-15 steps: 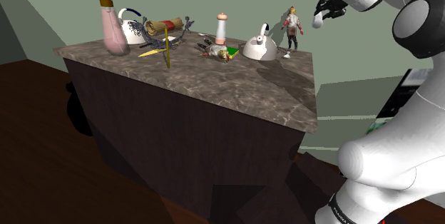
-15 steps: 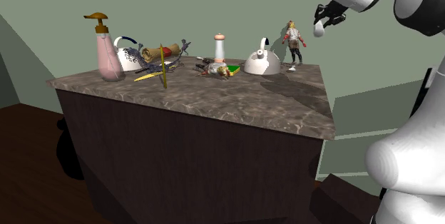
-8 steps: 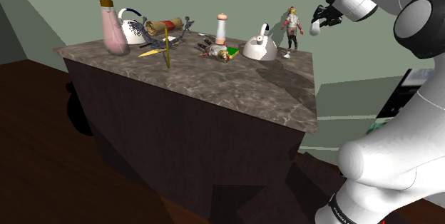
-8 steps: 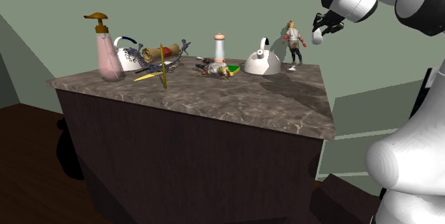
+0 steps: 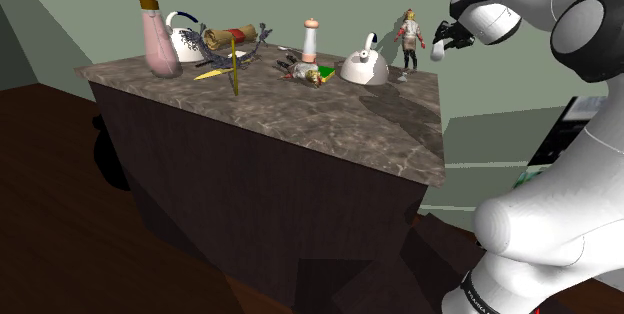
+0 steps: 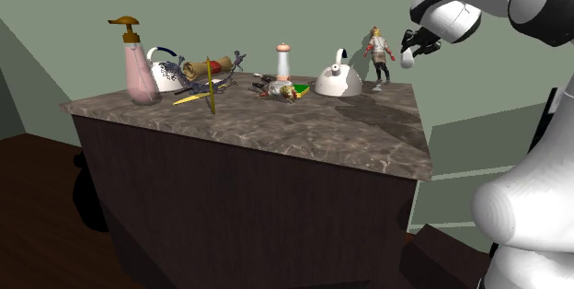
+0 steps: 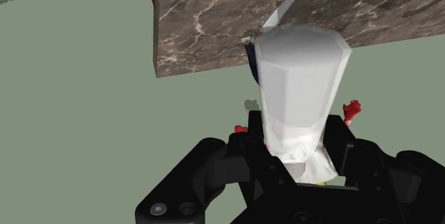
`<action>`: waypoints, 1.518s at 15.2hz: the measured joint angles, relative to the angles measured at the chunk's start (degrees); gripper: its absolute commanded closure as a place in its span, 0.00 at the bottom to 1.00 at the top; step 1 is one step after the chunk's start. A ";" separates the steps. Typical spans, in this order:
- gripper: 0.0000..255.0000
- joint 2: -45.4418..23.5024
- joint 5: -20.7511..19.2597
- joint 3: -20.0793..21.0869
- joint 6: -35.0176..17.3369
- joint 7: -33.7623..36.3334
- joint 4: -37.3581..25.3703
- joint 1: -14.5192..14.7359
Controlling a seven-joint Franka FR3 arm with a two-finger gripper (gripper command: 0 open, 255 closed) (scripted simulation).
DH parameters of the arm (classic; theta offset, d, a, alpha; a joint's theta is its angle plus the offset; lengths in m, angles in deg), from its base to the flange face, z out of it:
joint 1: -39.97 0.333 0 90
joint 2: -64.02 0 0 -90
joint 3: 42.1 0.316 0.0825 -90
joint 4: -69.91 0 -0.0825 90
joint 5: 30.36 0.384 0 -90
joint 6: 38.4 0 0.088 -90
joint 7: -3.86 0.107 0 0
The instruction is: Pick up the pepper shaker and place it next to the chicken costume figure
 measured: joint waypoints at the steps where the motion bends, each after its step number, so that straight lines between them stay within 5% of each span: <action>1: 1.00 0.08 0.61 0.04 -0.71 -0.63 0.83 0.11; 16: 1.00 -2.57 14.26 0.40 -9.02 -14.28 7.48 1.55; 22: 1.00 -2.82 15.56 0.51 -9.65 -15.52 7.89 1.67; 23: 0.00 -2.82 15.58 0.51 -9.65 -15.54 7.89 1.67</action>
